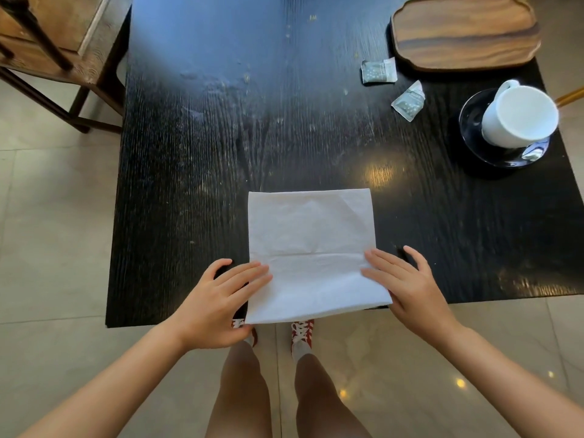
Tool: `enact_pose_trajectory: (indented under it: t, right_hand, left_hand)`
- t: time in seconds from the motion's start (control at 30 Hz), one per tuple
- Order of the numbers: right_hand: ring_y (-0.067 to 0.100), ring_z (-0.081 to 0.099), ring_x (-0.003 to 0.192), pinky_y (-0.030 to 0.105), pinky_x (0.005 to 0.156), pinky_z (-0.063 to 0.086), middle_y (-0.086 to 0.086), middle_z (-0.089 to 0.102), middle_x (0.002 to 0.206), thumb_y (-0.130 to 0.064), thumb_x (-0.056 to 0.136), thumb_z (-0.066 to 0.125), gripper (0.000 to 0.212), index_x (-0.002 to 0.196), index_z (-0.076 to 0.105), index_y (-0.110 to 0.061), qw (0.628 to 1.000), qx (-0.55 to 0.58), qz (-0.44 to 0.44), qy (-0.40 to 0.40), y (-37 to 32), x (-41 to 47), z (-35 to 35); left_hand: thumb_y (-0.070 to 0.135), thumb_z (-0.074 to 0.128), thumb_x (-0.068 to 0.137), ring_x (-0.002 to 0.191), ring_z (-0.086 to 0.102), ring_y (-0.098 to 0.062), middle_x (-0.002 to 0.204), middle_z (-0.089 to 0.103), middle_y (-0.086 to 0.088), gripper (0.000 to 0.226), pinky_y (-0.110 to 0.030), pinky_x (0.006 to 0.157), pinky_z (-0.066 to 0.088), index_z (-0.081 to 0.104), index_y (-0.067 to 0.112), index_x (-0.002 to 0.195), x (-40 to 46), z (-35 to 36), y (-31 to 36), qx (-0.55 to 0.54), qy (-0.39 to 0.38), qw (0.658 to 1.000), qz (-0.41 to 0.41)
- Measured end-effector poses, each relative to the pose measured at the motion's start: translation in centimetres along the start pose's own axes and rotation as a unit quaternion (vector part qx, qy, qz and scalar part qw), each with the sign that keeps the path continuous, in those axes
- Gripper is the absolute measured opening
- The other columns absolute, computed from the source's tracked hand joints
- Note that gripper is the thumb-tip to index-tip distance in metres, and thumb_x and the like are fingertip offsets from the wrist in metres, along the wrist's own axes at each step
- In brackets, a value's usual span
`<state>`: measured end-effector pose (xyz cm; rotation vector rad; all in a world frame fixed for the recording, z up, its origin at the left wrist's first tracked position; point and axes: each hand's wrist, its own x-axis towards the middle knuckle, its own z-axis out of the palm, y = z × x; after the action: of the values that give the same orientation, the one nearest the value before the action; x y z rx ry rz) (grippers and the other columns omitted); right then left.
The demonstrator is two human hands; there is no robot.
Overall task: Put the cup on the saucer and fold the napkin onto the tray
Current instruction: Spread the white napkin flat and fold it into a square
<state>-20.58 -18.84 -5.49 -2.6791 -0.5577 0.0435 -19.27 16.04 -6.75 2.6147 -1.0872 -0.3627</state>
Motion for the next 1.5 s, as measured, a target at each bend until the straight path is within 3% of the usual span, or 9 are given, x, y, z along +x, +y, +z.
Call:
enact_pose_trajectory:
  t: [0.1, 0.23, 0.43, 0.53, 0.7, 0.83, 1.1, 1.33, 1.5]
  right_hand:
    - [0.024, 0.058, 0.113, 0.054, 0.103, 0.032, 0.011, 0.068, 0.114, 0.003, 0.074, 0.071, 0.028, 0.1, 0.07, -0.007, 0.995, 0.075, 0.067, 0.021, -0.5, 0.5, 0.0]
    - [0.012, 0.058, 0.102, 0.046, 0.101, 0.036, 0.006, 0.071, 0.105, -0.004, 0.084, 0.057, 0.022, 0.102, 0.069, -0.006, 0.982, 0.123, 0.132, 0.06, -1.1, 1.5, -0.1]
    - [0.017, 0.053, 0.06, 0.041, 0.074, 0.049, 0.003, 0.057, 0.061, -0.011, 0.09, 0.056, 0.027, 0.064, 0.052, -0.009, 0.958, 0.147, 0.221, 0.11, -1.7, 3.3, -0.2]
    - [0.021, 0.051, 0.062, 0.038, 0.066, 0.044, 0.006, 0.058, 0.064, -0.012, 0.09, 0.058, 0.024, 0.067, 0.055, -0.004, 0.945, 0.164, 0.251, 0.127, -1.7, 4.4, 0.1]
    - [0.019, 0.045, 0.066, 0.034, 0.077, 0.032, 0.001, 0.054, 0.065, -0.022, 0.093, 0.052, 0.025, 0.072, 0.053, -0.009, 0.942, 0.135, 0.272, 0.143, -1.5, 6.1, 0.7]
    - [0.026, 0.047, 0.071, 0.026, 0.077, 0.019, 0.001, 0.057, 0.066, -0.03, 0.092, 0.052, 0.024, 0.075, 0.057, -0.014, 0.93, 0.098, 0.321, 0.148, -0.8, 7.1, 1.4]
    - [0.021, 0.045, 0.056, 0.027, 0.074, 0.016, -0.003, 0.052, 0.058, -0.03, 0.091, 0.054, 0.025, 0.072, 0.057, -0.014, 0.931, 0.027, 0.33, 0.156, -0.5, 7.7, 2.2]
    - [0.017, 0.038, 0.044, 0.032, 0.07, 0.027, -0.004, 0.047, 0.053, -0.029, 0.089, 0.057, 0.024, 0.071, 0.05, -0.014, 0.939, -0.041, 0.311, 0.14, -0.3, 8.0, 2.6]
    - [0.02, 0.046, 0.058, 0.032, 0.068, 0.026, 0.002, 0.052, 0.069, -0.027, 0.085, 0.062, 0.02, 0.082, 0.047, -0.014, 0.939, -0.061, 0.296, 0.162, -0.4, 8.3, 2.6]
  left_hand:
    - [0.037, 0.07, 0.071, 0.128, 0.047, -0.023, 0.134, 0.055, -0.005, 0.062, -0.044, 0.104, 0.038, 0.055, 0.015, 0.127, 0.4, -0.1, -0.2, -0.018, 0.027, 0.999, 0.008]
    - [0.035, 0.046, 0.093, 0.122, 0.05, -0.021, 0.121, 0.063, -0.009, 0.039, -0.033, 0.103, 0.041, 0.068, 0.007, 0.107, 1.0, 0.0, 0.0, -0.101, 0.122, 0.985, -0.065]
    - [0.01, 0.063, 0.087, 0.077, 0.061, -0.014, 0.083, 0.065, -0.005, 0.009, -0.023, 0.068, 0.052, 0.065, 0.001, 0.089, 3.4, -0.2, 1.9, -0.243, 0.257, 0.893, -0.28]
    - [0.004, 0.062, 0.086, 0.072, 0.059, -0.014, 0.079, 0.061, -0.002, 0.002, -0.019, 0.066, 0.047, 0.063, 0.004, 0.087, 4.6, -0.1, 2.6, -0.268, 0.294, 0.855, -0.334]
    - [0.011, 0.059, 0.089, 0.069, 0.057, -0.016, 0.077, 0.062, -0.006, 0.008, -0.025, 0.062, 0.046, 0.064, 0.005, 0.088, 6.6, -0.1, 2.4, -0.269, 0.33, 0.822, -0.379]
    - [0.018, 0.058, 0.09, 0.067, 0.053, -0.02, 0.073, 0.059, -0.01, 0.015, -0.022, 0.058, 0.04, 0.064, 0.006, 0.085, 7.8, 0.1, 1.6, -0.224, 0.332, 0.817, -0.415]
    - [0.024, 0.059, 0.089, 0.059, 0.047, -0.017, 0.062, 0.052, -0.003, 0.02, -0.027, 0.053, 0.035, 0.061, 0.011, 0.074, 8.4, 0.4, 0.3, -0.157, 0.311, 0.837, -0.421]
    - [0.02, 0.065, 0.085, 0.049, 0.043, -0.019, 0.052, 0.046, -0.003, 0.03, -0.032, 0.052, 0.041, 0.05, 0.01, 0.061, 9.0, 0.0, -0.2, -0.091, 0.28, 0.861, -0.415]
    - [0.019, 0.064, 0.084, 0.057, 0.046, -0.02, 0.062, 0.051, -0.005, 0.019, -0.037, 0.058, 0.043, 0.054, 0.01, 0.071, 9.4, -0.3, -0.2, -0.075, 0.301, 0.861, -0.403]
